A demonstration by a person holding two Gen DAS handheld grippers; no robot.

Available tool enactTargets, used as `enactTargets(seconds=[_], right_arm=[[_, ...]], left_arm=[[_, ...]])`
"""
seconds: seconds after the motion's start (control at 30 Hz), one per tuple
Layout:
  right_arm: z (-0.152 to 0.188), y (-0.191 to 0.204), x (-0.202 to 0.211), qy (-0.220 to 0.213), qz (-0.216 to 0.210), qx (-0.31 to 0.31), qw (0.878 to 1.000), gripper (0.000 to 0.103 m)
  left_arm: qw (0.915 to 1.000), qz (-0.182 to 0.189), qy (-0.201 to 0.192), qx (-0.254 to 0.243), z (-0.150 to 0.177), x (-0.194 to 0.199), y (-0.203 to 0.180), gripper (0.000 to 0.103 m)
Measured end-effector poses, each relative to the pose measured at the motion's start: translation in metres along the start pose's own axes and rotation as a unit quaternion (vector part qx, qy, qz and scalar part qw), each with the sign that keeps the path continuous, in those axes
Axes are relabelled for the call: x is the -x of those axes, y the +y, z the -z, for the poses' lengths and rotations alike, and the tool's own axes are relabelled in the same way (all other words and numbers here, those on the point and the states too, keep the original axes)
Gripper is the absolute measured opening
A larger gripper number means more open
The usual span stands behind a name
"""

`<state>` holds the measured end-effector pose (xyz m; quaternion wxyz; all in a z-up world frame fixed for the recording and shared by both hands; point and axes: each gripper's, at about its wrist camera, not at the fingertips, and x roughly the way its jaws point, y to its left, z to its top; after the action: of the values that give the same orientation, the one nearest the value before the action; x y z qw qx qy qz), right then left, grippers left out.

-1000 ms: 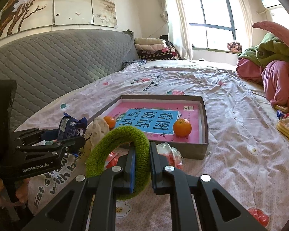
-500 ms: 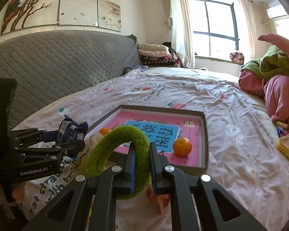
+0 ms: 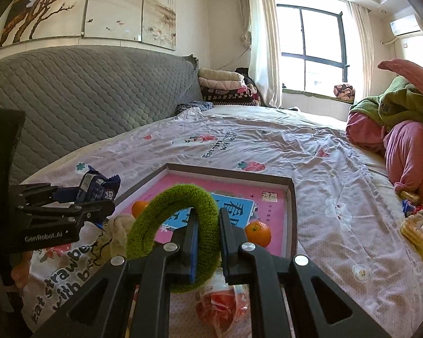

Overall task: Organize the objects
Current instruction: 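Lift the packet and ring with both tools and carry them toward the tray, then carry the held packet and ring over the book in the tray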

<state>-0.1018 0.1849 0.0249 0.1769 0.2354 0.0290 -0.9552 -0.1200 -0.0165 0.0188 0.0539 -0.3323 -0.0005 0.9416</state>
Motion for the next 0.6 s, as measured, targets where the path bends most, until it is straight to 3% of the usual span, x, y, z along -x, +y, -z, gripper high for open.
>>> enactTargets(seconds=[0.6], right_arm=[[-0.009, -0.014, -0.014, 0.0, 0.007, -0.002, 1.0, 0.014]], left_arm=[[0.9998, -0.003, 0.016, 0.007, -0.022, -0.04, 0.02, 0.054]])
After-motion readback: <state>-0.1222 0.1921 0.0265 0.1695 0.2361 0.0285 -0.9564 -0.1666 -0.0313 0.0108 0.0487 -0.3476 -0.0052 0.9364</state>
